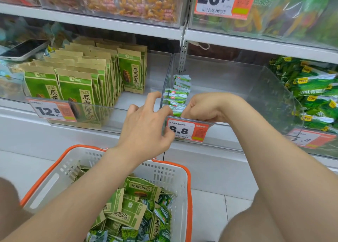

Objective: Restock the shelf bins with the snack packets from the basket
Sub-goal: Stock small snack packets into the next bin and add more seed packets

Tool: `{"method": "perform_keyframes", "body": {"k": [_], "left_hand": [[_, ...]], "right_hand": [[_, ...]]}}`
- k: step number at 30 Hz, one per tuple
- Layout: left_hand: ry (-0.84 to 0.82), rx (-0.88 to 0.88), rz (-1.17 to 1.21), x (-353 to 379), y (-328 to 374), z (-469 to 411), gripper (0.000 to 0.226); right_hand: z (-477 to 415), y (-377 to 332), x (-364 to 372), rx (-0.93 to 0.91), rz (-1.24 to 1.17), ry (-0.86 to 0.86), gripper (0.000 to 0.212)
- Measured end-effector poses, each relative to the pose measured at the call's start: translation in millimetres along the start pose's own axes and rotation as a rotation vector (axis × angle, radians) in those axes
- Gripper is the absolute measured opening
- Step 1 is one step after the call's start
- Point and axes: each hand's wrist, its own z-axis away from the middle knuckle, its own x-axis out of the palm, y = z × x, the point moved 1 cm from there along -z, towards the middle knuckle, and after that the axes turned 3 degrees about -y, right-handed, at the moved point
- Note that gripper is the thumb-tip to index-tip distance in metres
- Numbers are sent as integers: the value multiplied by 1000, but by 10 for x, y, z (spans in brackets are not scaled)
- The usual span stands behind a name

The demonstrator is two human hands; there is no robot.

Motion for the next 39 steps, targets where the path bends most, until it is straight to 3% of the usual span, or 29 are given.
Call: {"method": "perform_keyframes", "body": {"k": [5,7,9,14,17,20,23,27,30,34,39], "left_hand": [[14,-11,-35,3,7,-18,26],[16,-5,-43,2,7,-11,25],[20,7,-44,3,8,-5,26],[16,50,-13,26,-56,-5,32],[18,54,52,-12,-67,-3,52],[44,20,142,-82,-47,2,70],[72,33,110,-94,-34,8,82],[102,27,80,-81,-38,-14,74],[109,-19,105,-57,-82,-58,67],[81,-38,88,-34,-153,-90,59],[87,-52,71,-64,-149,-76,53]], "right_hand": [[56,48,-135,78,-159,34,47],[40,124,-215,103,-259,122,58],[-44,143,-189,100,-303,203,53],[-220,-74,84,37,-375,197,23],[-181,-87,62,69,-402,182,36],[-227,-77,-36,88,-470,328,54],[-287,-165,-101,14,-682,456,53],[-383,-302,-157,-2,-875,527,50],[-423,-401,-199,-9,-820,521,48],[-801,-324,-307,12,-773,456,30],[-628,-437,-212,49,-781,410,34]]}}
